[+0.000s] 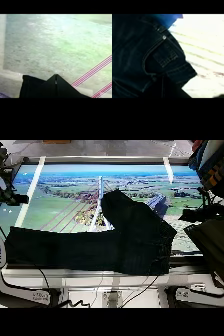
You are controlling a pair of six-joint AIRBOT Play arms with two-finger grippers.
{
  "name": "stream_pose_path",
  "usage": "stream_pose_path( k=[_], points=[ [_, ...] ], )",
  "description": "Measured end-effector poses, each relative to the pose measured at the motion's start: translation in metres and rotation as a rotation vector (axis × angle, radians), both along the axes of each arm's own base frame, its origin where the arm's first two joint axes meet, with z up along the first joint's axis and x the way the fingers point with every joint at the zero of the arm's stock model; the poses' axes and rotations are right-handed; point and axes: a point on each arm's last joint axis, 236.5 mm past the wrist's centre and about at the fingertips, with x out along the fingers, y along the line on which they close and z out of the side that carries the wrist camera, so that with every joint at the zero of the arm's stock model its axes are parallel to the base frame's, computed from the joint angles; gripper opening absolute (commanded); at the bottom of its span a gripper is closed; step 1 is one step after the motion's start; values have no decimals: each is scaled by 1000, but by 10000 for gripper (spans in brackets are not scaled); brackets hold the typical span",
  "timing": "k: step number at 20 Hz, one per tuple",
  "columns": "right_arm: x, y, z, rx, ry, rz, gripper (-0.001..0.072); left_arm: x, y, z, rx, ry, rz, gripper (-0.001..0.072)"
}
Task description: Fold the clothes and pants, and hang the long-sleeved shirts on hangers.
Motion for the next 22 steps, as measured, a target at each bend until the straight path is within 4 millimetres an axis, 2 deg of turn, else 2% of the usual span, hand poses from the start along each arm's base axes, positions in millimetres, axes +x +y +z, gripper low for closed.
stream_pose_path(
  k=[2, 3, 4, 5, 6, 7, 11, 15, 17, 21, 22],
  points=[
    [-29, -5, 0, 2, -31, -15, 36, -6, 6, 3, -31, -6, 7, 33],
    [-41, -5, -5, 25, -51, -51, 67, -9, 8, 4, -58, -14, 8, 37],
    [-46, -6, -10, 48, -84, -115, 297, -9, 7, 4, -104, -33, 11, 108],
    [-47, -7, -16, 70, -115, -182, 499, -8, 1, 3, -156, -53, 8, 315],
    [-48, -8, -24, 95, -139, -248, 503, -4, -7, 4, -214, -78, -1, 519],
    [-47, -11, -31, 114, -157, -320, 503, 1, -18, 5, -273, -105, -18, 582],
    [-50, -18, -66, 195, -111, -504, 503, 31, -69, 9, -473, -204, -107, 582],
    [-49, -18, -87, 258, -66, -584, 512, 58, -136, -4, -594, -217, -206, 583],
    [-50, -18, -92, 269, -54, -599, 512, 71, -179, -17, -640, -202, -264, 583],
    [-49, -18, -95, 281, -50, -615, 512, 90, -286, -39, -786, -197, -364, 596],
    [-49, -18, -95, 281, -48, -616, 512, 91, -314, -46, -816, -186, -388, 718]
  ],
)
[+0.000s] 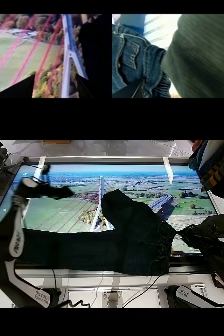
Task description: Fold the clothes and pants, and hang the long-sleeved shirts on hangers.
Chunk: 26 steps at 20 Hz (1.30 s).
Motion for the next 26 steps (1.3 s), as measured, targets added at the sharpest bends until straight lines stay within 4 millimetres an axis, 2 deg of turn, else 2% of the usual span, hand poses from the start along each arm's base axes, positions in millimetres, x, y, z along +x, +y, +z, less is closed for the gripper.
stream_pose_path(
  k=[3, 5, 8, 10, 14, 17, 18, 21, 26],
  points=[
    [1, 0, 0, 3, -1, -3, 511, -8, -73, -28, -38, 31, -89, 713],
    [1, 0, 0, 3, -1, -5, 512, -14, -109, -46, -46, 46, -126, 712],
    [1, 0, 0, 5, -1, -5, 511, -16, -148, -67, -45, 29, -141, 711],
    [1, 0, 0, 6, -1, -5, 512, -11, -165, -75, -40, -2, -128, 705],
    [0, 2, 0, 11, 0, 0, 512, 4, -173, -85, -37, -52, -65, 703],
    [0, 2, 0, 12, 1, 0, 511, 12, -167, -84, -32, -70, -34, 685],
    [0, 2, 0, 12, 0, 0, 511, 13, -163, -83, -17, -77, -39, 638],
    [-1, 2, -1, 7, 5, 6, 511, 9, -153, -84, 25, -67, -63, 638],
    [-16, 5, -9, -13, 64, 63, 512, 4, -152, -96, 35, -26, -54, 646]
  ],
)
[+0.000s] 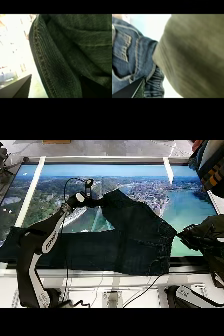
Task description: Fold the clothes and pants, and hang the long-sleeved shirts on hangers.
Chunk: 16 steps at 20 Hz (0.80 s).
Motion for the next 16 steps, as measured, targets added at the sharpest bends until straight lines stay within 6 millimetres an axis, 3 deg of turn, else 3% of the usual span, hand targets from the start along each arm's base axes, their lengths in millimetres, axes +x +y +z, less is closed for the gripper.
stream_pose_path(
  k=[6, 7, 9, 10, 11, 13, 16],
  points=[
    [-17, 19, -1, 57, 56, 71, 511, 0, -19, -8, -5, -17, 6, 636],
    [-21, 21, -2, 64, 68, 87, 511, 0, -23, -9, -6, -23, 7, 595],
    [-30, 25, -5, 67, 101, 122, 511, 1, -29, -8, -8, -40, 12, 191],
    [-37, 25, -7, 58, 124, 143, 511, 4, -30, -6, -9, -57, 21, 69],
    [-44, 25, -10, 50, 149, 168, 511, 9, -31, 2, -15, -86, 33, 32],
    [-55, 24, -14, 29, 185, 206, 510, 19, -31, 23, -15, -158, 43, 32],
    [-53, 22, -15, 18, 176, 208, 476, 27, -29, 65, 30, -295, 2, 32]
  ],
)
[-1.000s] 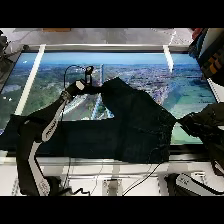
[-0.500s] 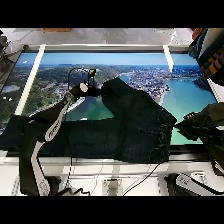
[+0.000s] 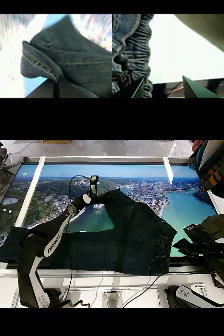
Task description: Fold the clothes and pants, and hang the long-sleeved shirts on hangers.
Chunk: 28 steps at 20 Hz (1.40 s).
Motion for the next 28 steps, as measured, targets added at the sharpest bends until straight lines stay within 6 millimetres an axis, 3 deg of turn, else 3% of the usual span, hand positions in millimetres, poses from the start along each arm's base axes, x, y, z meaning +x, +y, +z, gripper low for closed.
stream_pose_path(
  k=[3, 7, 10, 13, 15, 16, 18, 23, 28],
  points=[
    [16, 6, 0, 63, -40, -57, 475, 0, -1, 47, 61, -126, -42, 31],
    [34, 38, -5, 264, -36, -116, 503, -15, -14, 108, 186, -299, -124, 31],
    [48, 69, -8, 367, -33, -106, 503, -33, -35, 134, 313, -418, -210, 32],
    [66, 94, -9, 393, -72, -80, 496, -54, -64, 145, 402, -500, -295, 32],
    [77, 105, -10, 389, -99, -71, 446, -71, -87, 149, 430, -539, -350, 32],
    [81, 109, -11, 384, -107, -66, 369, -80, -99, 149, 449, -562, -385, 32],
    [86, 111, -16, 350, -118, -64, 46, -96, -119, 151, 512, -627, -466, 32],
    [94, 115, -18, 331, -137, -73, 35, -123, -150, 168, 768, -910, -685, 32],
    [96, 115, -18, 325, -141, -77, 36, -149, -170, 234, 797, -1156, -677, 32]
  ],
)
